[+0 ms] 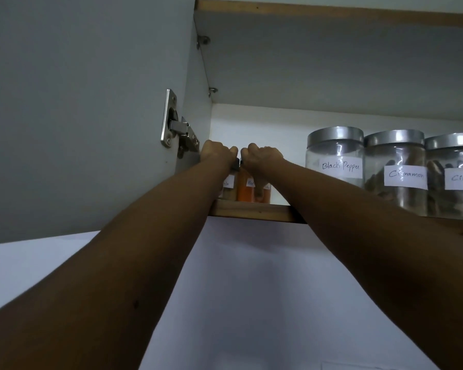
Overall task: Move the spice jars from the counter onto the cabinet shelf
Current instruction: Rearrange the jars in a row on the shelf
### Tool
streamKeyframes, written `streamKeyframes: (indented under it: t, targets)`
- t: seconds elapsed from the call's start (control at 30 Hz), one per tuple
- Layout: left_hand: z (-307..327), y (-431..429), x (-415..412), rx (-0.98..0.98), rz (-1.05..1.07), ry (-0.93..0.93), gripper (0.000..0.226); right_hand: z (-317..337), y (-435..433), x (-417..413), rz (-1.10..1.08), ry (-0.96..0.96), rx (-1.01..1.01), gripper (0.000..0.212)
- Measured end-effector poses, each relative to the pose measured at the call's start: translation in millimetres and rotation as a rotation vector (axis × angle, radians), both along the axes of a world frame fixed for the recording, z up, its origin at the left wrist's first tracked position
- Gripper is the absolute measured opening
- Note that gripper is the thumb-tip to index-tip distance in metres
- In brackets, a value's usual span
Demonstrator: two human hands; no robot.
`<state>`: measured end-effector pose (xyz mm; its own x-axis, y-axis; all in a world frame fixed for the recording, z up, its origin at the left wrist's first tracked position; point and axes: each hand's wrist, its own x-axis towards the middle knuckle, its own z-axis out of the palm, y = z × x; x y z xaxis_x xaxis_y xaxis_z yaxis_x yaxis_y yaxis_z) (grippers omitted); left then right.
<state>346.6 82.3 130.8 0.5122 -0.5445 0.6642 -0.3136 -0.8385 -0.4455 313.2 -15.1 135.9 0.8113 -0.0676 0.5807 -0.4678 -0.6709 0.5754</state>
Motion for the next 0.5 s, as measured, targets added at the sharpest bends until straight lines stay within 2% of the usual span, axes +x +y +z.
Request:
streamKeyframes:
  t: [0.1, 0.3, 0.5]
  targets:
    - [0.8, -2.8, 4.3, -0.002, -0.001, 0.021, 0.057, 1.8, 1.5, 3.9, -0.021, 0.002, 0.011, 0.095]
    - [3.0, -6.6, 5.3, 0.072, 0.092, -0.025, 0.050, 3.3, -1.3, 7.8, 0.027, -0.035, 0.054, 0.071]
    - [0.9, -8.2, 8.3, 0.145, 0.190, -0.085, 0.055, 0.9, -3.5, 4.7, 0.049, -0.054, 0.059, 0.069]
